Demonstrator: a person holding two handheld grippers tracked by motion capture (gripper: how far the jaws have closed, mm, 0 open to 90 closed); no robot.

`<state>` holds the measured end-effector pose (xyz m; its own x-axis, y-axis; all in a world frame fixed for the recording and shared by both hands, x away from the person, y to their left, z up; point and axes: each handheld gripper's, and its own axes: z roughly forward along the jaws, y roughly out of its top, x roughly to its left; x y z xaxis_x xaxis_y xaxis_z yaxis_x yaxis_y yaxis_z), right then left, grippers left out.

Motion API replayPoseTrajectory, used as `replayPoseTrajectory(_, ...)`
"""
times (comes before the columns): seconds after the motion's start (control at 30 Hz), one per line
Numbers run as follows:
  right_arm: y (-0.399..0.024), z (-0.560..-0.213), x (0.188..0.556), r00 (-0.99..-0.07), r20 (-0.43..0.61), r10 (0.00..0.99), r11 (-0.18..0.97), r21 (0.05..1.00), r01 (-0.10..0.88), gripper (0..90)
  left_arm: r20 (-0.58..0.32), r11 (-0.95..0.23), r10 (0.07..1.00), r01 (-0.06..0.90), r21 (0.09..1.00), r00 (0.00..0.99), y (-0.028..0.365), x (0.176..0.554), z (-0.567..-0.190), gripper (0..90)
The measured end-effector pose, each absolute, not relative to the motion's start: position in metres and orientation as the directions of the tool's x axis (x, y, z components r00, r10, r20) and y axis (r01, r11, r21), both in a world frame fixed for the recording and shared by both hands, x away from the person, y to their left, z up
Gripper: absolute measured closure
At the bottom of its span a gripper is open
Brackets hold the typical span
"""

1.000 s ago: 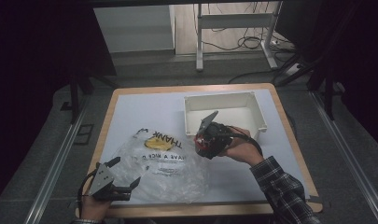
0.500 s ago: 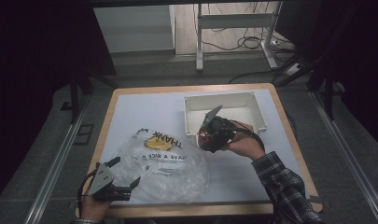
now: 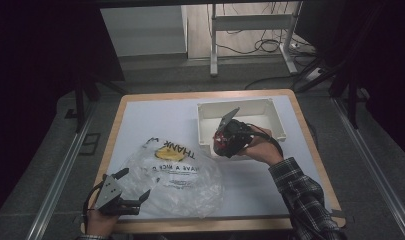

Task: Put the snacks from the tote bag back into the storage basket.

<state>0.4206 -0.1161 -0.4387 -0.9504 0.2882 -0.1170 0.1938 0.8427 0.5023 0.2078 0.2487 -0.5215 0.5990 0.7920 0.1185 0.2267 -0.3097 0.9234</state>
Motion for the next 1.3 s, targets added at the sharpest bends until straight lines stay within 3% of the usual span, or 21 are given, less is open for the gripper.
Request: replayPoseTrajectory(1.3, -0.105, -0.448, 0.455, -0.954, -0.116, 0.276, 0.844, 0.504, 0.183, 25.7, 0.122, -0.312, 0.792, 0.226, 0.923, 0.598, 0.250, 0.208, -0.521, 1.3)
